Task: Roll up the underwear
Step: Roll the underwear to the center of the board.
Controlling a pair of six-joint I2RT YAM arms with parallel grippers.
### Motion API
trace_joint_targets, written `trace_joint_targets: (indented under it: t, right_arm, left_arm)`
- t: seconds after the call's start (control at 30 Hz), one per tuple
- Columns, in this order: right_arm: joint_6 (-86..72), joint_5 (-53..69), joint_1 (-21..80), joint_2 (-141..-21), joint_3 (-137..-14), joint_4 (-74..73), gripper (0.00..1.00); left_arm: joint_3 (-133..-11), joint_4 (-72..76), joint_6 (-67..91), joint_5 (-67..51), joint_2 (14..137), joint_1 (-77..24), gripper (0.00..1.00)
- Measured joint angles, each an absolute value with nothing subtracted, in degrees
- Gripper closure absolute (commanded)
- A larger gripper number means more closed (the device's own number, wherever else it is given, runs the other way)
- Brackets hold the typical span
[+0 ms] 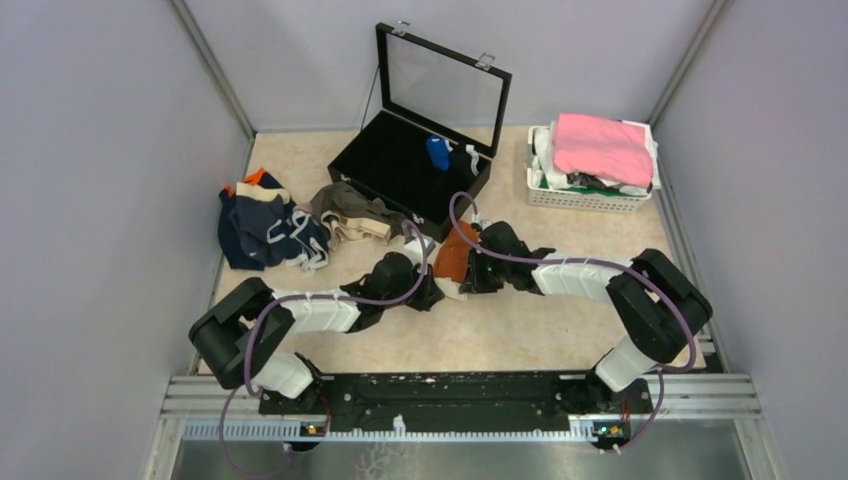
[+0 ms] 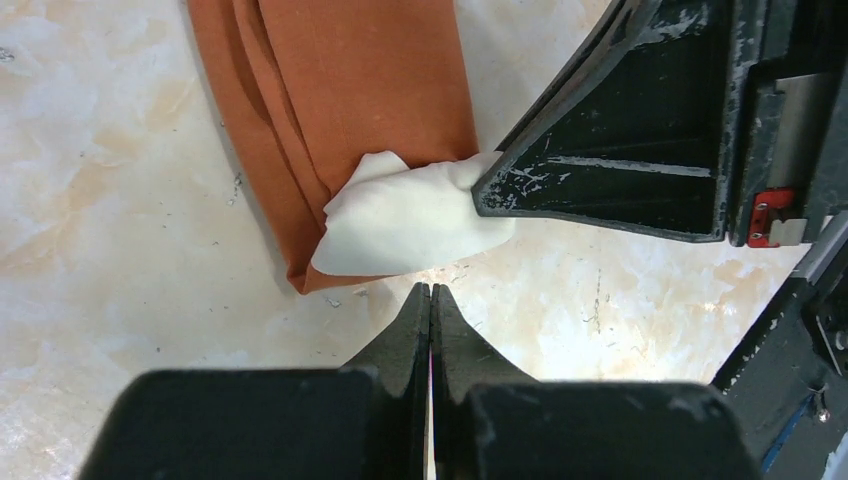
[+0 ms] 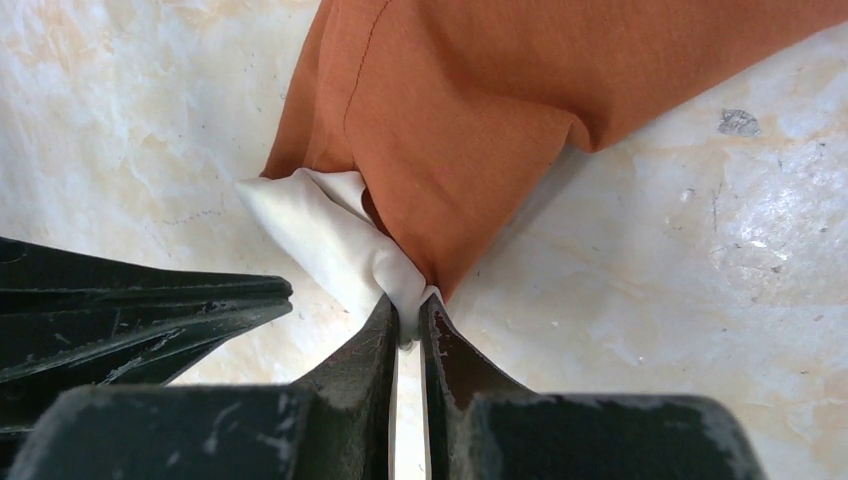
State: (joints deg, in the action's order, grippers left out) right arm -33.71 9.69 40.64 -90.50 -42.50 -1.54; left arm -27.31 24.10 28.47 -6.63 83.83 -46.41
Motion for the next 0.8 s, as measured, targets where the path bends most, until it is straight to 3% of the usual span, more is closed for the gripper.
trace_joint_targets:
  t: [0.8]
  right_arm:
    - [-30.59, 13.17, 40.14, -91.68, -46.30, -9.21, 1.00]
  left_arm:
    - [-30.96, 27.38, 26.63, -8.38, 88.68, -45.17, 1.00]
